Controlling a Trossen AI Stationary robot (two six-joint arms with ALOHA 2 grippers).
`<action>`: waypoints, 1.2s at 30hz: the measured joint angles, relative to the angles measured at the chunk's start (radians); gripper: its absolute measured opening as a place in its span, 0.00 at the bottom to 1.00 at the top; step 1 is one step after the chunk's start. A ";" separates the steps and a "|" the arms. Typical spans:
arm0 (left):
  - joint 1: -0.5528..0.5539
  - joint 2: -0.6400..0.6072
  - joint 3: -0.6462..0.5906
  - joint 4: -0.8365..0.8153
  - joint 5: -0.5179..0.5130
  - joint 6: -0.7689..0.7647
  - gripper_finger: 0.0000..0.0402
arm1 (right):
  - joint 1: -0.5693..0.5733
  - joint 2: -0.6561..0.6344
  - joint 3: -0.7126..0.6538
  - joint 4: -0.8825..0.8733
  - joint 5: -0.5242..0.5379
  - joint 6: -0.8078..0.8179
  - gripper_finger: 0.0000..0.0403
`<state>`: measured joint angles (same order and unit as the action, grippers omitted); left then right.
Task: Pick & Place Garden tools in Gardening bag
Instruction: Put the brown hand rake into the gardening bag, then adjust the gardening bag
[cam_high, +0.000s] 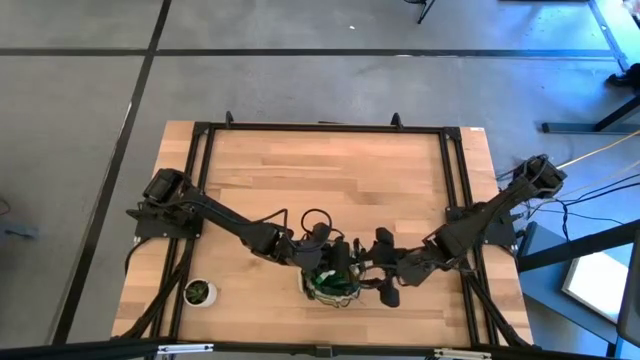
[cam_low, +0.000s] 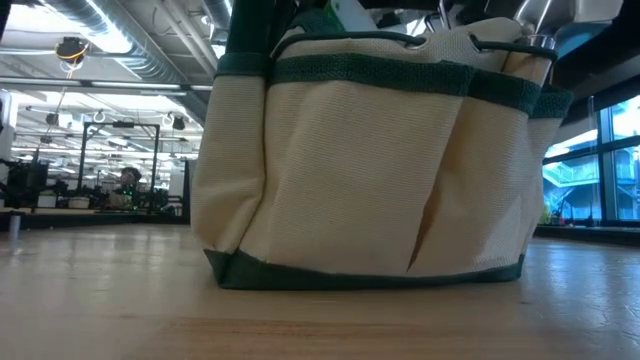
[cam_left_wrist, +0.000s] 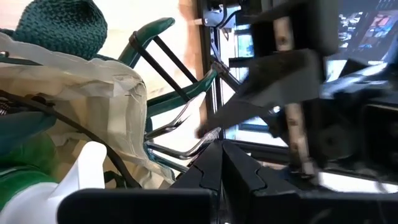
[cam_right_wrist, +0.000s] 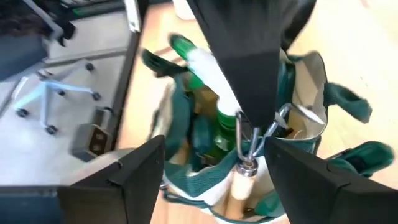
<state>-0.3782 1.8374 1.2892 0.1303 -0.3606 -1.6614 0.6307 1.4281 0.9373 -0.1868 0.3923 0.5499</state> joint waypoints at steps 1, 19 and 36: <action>0.000 0.000 0.000 0.000 0.004 0.004 0.00 | 0.007 -0.016 0.000 -0.002 0.000 -0.002 0.68; 0.013 -0.002 0.002 -0.022 0.031 0.061 0.00 | 0.134 -0.255 0.001 -0.377 0.157 0.278 0.68; 0.024 -0.021 -0.001 0.091 -0.120 0.187 0.00 | 0.155 -0.236 -0.216 -0.226 0.182 0.468 0.68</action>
<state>-0.3543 1.8160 1.2884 0.2211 -0.4808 -1.4741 0.7859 1.1923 0.7212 -0.4126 0.5739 1.0174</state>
